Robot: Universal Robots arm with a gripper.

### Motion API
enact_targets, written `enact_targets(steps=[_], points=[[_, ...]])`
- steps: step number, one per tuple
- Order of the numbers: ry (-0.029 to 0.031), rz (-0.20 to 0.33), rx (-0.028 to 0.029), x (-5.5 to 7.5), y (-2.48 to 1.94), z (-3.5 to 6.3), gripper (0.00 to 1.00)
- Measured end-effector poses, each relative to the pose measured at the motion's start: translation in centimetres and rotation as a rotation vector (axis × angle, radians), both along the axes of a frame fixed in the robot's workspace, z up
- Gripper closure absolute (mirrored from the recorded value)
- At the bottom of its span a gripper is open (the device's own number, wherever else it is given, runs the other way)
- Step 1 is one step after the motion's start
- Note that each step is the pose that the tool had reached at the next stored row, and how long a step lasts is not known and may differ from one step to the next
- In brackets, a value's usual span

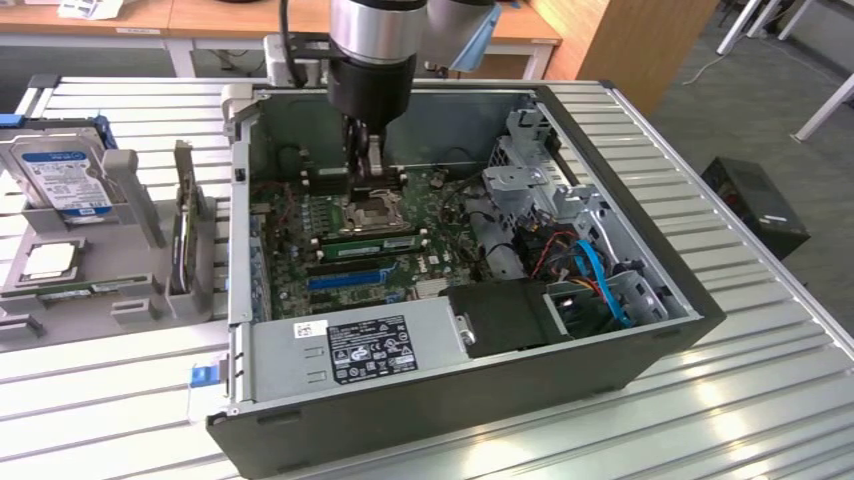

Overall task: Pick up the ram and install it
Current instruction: 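Press down the ram until it locks into place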

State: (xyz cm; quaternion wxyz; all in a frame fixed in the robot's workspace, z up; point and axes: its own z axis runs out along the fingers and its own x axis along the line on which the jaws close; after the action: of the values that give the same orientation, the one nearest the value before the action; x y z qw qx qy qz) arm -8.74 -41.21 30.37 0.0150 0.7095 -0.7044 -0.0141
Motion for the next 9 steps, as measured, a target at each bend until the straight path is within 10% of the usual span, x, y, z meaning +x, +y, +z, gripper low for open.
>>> enact_targets(steps=[9], points=[[0.0,0.0,0.0,0.0,0.0,1.7,0.9]])
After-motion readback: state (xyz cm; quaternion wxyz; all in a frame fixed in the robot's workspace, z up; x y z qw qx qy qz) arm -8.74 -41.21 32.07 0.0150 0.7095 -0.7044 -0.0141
